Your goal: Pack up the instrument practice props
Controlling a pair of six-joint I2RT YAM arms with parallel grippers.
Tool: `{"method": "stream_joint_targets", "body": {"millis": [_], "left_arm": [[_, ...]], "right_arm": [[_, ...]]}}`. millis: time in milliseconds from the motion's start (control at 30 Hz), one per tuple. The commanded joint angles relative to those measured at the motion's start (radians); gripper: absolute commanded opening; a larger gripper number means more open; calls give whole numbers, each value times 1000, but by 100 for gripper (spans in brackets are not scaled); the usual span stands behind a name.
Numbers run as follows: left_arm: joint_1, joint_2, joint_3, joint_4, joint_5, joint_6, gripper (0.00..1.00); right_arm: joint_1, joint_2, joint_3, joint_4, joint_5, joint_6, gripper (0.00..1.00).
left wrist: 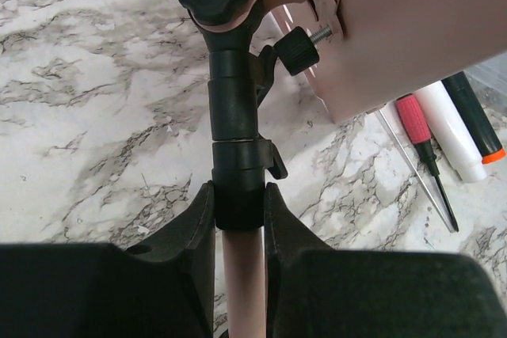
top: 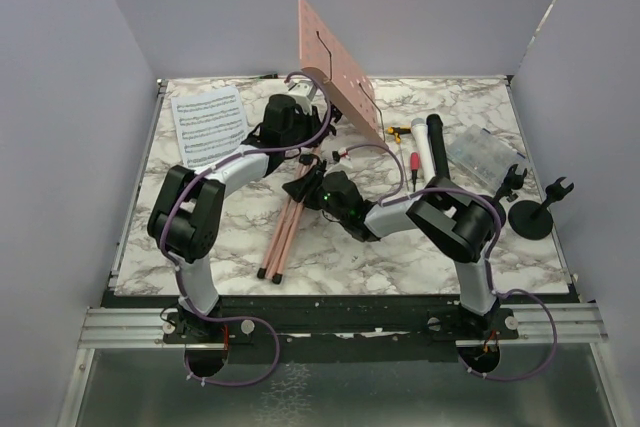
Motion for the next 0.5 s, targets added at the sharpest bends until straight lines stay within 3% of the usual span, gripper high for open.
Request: {"method": "stream_joint_targets", "body": {"millis": [0,167,467], "left_arm": [[-16,63,32,-143,50,154,0],[-16,103,50,-181,10,200,0],[16,135,54,-238,-58,286,0]], "right_arm": [[-12,47,39,74,41,-113,4],[-6,40,40,83,17,-139,17],[-4,-49,-59,121,8,-207,55]]}}
